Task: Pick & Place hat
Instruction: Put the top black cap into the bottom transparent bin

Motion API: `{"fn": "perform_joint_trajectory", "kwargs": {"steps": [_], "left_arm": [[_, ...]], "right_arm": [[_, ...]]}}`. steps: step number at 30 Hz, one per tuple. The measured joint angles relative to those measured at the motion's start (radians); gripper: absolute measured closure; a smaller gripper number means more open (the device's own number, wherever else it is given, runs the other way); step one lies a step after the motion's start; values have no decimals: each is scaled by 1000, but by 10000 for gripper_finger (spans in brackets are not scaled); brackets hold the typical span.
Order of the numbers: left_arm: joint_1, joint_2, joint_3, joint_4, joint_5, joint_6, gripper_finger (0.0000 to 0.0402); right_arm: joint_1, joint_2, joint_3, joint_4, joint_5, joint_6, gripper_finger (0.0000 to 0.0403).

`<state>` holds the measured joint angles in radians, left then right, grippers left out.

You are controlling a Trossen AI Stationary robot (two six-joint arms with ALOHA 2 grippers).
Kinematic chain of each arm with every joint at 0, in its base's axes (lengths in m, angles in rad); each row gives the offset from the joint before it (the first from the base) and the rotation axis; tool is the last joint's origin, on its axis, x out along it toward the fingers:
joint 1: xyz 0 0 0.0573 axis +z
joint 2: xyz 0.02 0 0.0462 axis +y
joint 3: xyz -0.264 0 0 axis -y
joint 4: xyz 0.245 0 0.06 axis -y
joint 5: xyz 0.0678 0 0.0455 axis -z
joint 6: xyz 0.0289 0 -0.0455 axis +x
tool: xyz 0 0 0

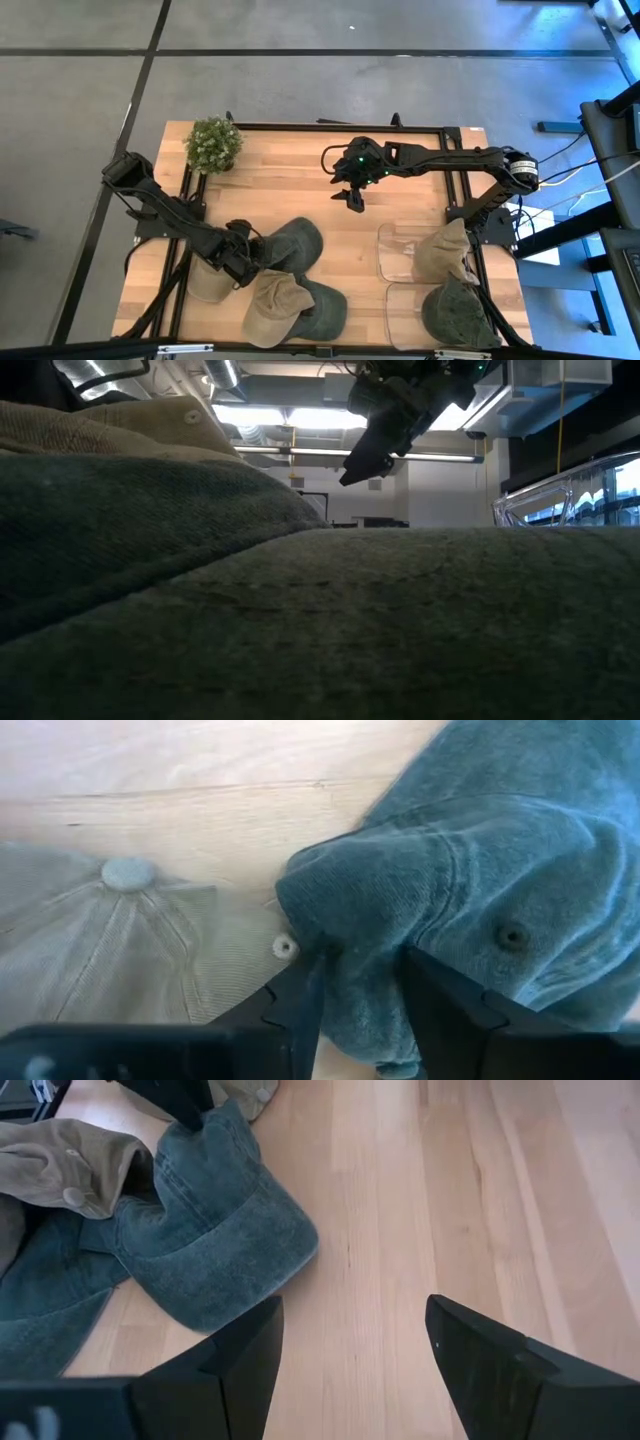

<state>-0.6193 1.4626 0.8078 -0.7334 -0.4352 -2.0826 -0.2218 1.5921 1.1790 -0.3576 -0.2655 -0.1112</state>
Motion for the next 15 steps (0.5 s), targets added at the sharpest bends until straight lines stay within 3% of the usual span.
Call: {"fn": "perform_joint_trajectory", "kwargs": {"steps": [9, 15], "left_arm": [[0, -14, 0, 0, 1, 36, 391], [0, -16, 4, -4, -39, 43, 398]], "right_arm": [[0, 0, 0, 3, 1, 0, 157], [0, 0, 0, 3, 0, 0, 157]]}}
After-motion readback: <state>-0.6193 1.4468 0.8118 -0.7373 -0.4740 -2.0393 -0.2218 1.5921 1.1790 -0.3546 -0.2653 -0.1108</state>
